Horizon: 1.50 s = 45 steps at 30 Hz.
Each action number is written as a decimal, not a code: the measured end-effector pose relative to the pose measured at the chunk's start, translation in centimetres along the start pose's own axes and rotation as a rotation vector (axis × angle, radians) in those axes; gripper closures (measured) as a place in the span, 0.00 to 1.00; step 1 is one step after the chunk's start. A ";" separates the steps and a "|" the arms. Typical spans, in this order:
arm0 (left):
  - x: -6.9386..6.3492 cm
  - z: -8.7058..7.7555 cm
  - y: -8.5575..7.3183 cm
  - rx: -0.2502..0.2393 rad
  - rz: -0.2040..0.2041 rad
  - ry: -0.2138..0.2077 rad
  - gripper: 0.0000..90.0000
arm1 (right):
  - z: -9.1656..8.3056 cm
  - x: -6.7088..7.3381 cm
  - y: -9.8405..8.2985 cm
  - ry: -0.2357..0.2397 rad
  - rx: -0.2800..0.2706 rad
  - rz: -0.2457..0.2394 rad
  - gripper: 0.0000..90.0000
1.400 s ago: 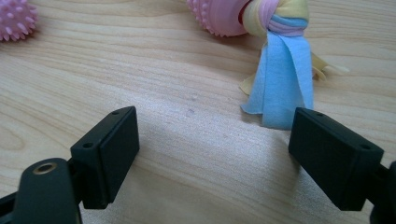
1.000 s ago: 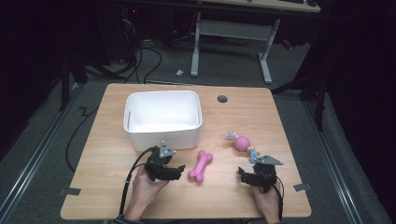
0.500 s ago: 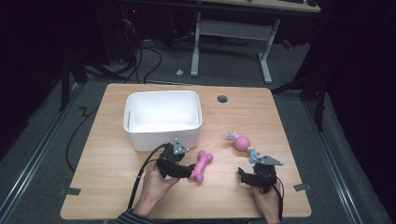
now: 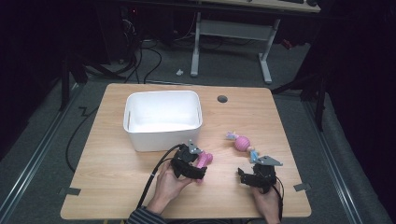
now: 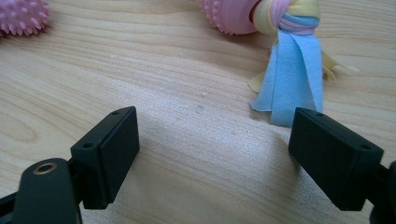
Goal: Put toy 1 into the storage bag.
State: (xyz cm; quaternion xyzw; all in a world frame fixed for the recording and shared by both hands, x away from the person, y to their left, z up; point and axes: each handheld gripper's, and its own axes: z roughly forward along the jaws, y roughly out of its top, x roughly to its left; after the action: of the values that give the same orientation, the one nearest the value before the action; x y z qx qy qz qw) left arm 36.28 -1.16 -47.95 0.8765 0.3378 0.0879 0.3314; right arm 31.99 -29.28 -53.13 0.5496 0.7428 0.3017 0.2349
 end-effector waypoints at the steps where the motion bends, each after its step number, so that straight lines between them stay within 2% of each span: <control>1: 0.0 0.0 0.0 0.000 0.000 0.000 0.30 | 0.0 0.0 0.0 0.000 0.000 0.000 0.18; 5: 0.0 1.0 0.2 0.008 -0.013 0.000 0.30 | 0.0 0.0 0.0 -0.001 0.001 0.001 0.18; 9: 0.3 2.1 0.2 0.007 -0.046 -0.009 0.31 | 0.0 0.1 0.0 0.002 0.000 -0.003 0.18; 14: 0.3 3.3 0.2 0.032 -0.045 0.012 0.31 | 0.0 0.1 0.0 0.004 0.001 -0.002 0.18; 19: 0.2 4.0 0.2 0.037 -0.051 0.029 0.32 | 0.0 0.1 0.0 0.004 0.000 -0.003 0.18; 23: 0.3 4.6 0.1 0.049 -0.045 0.021 0.34 | 0.0 0.1 0.0 0.004 0.000 -0.002 0.18; 30: 0.3 4.6 0.0 0.036 -0.043 0.048 0.44 | 0.0 0.1 0.0 0.006 -0.001 -0.007 0.18; 38: 0.0 4.6 0.1 0.043 -0.033 0.067 0.46 | 0.0 0.1 0.0 0.005 -0.001 -0.007 0.18; 44: 0.1 4.5 0.1 0.046 -0.031 0.065 0.48 | 0.0 0.1 0.0 0.005 -0.001 -0.006 0.18; 45: 0.0 4.4 0.1 0.042 -0.030 0.059 0.52 | 0.0 0.1 0.0 0.005 -0.001 -0.006 0.18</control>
State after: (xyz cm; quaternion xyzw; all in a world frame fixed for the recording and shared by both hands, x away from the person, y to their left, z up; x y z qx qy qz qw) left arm 38.04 -3.51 -51.26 0.8753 0.3621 0.1015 0.3039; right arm 31.92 -29.15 -53.14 0.5463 0.7449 0.3028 0.2343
